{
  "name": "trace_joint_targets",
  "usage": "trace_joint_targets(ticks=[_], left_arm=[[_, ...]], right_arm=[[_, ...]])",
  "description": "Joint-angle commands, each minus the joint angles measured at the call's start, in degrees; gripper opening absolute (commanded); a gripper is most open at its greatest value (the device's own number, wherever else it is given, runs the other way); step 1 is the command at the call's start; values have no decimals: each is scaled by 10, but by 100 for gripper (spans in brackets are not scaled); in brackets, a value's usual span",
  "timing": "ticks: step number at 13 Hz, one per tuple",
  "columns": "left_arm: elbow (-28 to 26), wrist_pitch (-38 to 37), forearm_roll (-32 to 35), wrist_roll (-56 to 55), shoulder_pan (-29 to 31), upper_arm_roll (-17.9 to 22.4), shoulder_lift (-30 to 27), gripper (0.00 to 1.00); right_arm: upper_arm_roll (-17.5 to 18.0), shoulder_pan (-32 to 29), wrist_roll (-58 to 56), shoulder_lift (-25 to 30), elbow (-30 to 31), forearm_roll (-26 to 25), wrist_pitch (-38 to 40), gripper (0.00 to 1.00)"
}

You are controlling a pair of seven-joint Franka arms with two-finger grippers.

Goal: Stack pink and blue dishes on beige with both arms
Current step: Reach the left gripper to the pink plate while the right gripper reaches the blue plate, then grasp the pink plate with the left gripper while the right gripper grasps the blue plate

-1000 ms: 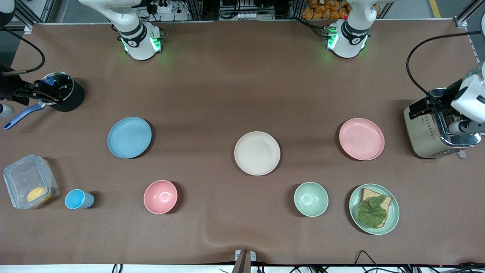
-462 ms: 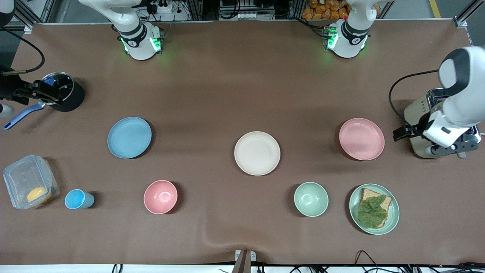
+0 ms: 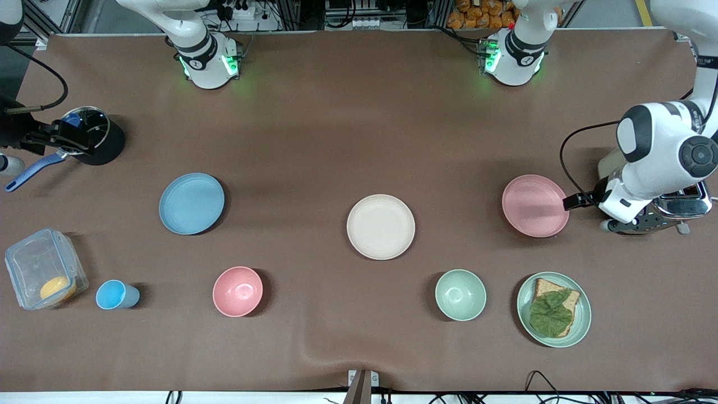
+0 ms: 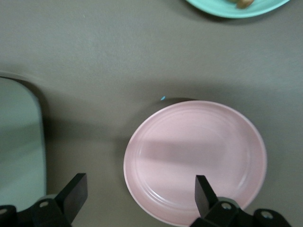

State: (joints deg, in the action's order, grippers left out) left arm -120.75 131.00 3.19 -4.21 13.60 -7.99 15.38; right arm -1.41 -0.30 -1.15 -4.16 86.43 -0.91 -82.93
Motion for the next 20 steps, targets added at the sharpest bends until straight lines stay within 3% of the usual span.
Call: trace_joint_targets(ticks=[1,4,8,10,13,16,20], left_arm=[[-17,33,-2,17,11,-3,29,100],[-19,78,-2,62,45,-4,82,100],[-19,84,-2,70,55,-4,94,96],[-19,84,-2,63,54,-5,98,81],[-19,79,-3,44,51,-10,99,46],[-20,77,-3,17,40,-15,97,0],[-15,60,-6,-9,35,-42,79,0]], right_arm=[[2,-4,1,-31,1,-9,1,100],[1,-16,2,-69,6,-2,7,100],[2,-37,-3,-95,43,-1,-34,100],[2,-39,-19,-94,86,-1,-85,100],[2,-62,-74,-95,168,5,-183,100],[2,-86,-135,-106,260,33,-308,100],[2,-112,-222,-170,295,71,-394,100]])
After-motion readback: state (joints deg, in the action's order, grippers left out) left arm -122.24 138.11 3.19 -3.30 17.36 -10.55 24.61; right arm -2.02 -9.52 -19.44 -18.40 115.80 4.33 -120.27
